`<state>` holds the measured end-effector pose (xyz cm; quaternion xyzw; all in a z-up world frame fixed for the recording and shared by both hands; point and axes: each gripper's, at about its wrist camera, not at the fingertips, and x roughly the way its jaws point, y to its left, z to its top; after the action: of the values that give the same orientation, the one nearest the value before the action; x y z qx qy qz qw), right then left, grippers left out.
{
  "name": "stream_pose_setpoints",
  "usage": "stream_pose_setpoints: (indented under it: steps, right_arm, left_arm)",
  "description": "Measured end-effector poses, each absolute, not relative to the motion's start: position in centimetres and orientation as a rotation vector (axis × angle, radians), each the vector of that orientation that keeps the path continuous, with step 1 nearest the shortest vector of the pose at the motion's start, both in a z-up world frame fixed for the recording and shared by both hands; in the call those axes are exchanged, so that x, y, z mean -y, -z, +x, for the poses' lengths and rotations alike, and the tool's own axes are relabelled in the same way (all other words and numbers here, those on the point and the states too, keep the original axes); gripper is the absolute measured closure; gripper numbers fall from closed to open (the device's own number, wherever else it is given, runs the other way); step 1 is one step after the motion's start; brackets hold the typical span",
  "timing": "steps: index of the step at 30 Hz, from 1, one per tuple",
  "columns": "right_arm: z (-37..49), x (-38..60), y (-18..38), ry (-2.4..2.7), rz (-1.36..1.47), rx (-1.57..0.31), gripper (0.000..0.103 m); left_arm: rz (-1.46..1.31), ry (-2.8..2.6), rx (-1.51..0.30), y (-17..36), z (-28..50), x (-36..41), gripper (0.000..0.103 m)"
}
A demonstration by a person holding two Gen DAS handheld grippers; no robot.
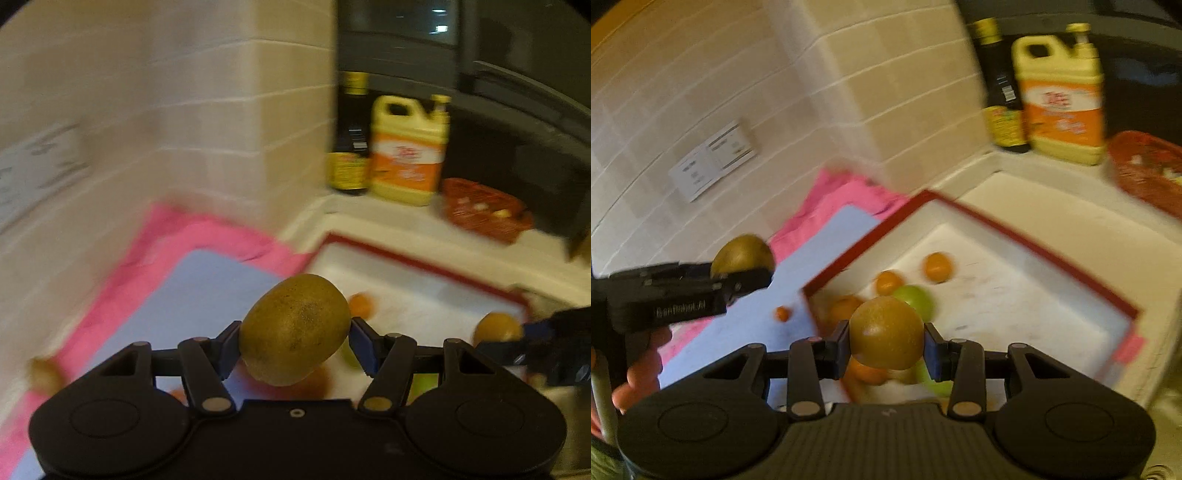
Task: Organize fruits
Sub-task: 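Carry both kiwis into the white box and lower them, then open both tools and move back toward the mat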
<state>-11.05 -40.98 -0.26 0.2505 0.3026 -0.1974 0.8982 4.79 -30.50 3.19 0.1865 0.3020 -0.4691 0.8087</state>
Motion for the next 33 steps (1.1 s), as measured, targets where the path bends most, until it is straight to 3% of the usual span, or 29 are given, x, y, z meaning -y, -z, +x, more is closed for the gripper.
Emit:
stream_pose_setpoints:
  steps: [14,33]
  right_arm:
    - [-9.2,46.7,4.9,0.533,0.47,-0.816,0.061]
    - [-6.6,46.0,8.2,0.546,0.396,-0.958,0.06]
  left_arm:
    - [0.452,1.236,-0.954,4.8,6.3,46.0,0.03]
    - [0.482,1.215,-1.051,7.7,6.9,47.0,0.028]
